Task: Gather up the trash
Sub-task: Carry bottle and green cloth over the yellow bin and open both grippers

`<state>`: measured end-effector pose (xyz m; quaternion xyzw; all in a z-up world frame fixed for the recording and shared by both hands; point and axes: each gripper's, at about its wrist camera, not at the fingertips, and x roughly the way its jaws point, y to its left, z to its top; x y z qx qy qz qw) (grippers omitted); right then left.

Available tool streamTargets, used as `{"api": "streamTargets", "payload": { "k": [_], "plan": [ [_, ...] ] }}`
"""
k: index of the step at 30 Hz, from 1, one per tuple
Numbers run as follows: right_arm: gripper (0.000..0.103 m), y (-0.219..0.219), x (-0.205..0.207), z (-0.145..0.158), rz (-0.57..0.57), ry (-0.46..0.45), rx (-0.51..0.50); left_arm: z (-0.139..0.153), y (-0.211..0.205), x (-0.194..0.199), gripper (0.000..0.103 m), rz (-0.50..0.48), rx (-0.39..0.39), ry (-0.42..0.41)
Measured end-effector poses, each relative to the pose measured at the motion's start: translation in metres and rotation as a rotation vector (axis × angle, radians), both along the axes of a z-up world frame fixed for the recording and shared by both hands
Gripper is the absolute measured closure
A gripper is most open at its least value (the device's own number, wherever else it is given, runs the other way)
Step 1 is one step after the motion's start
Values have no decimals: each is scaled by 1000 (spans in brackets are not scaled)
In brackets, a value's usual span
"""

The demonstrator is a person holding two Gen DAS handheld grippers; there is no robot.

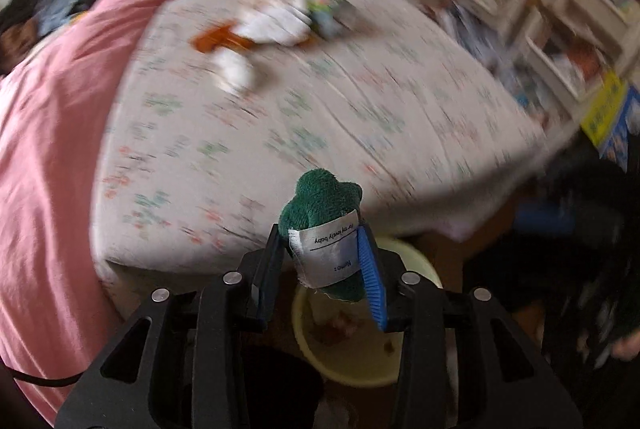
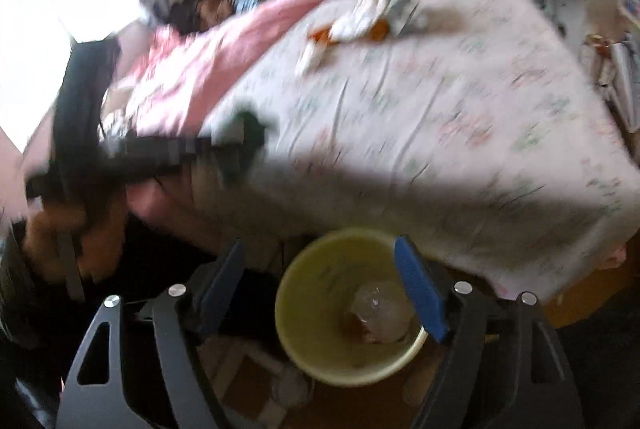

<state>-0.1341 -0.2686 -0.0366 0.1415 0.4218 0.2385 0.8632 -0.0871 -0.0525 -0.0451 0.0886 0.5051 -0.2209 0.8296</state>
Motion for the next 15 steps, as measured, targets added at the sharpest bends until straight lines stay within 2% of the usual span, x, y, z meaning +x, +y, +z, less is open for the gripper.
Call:
{"api": "streamTargets", "payload": {
  "k": [3,6,9,15],
  "plan": [
    [23,-16,2,6,-90,-51,24,-13,-25,-18,62,-129,94,12],
    [23,-23,0,6,-138,-65,36,-22,-40,-30,56,-191,172,7],
    [22,-22,0,6,-149,-75,27,-20,-37,-30,47,-164,183,-14],
    [21,-22,-7,5,-145,-90,9,-1,-16,-17,37,-37,97,-66]
  ]
}}
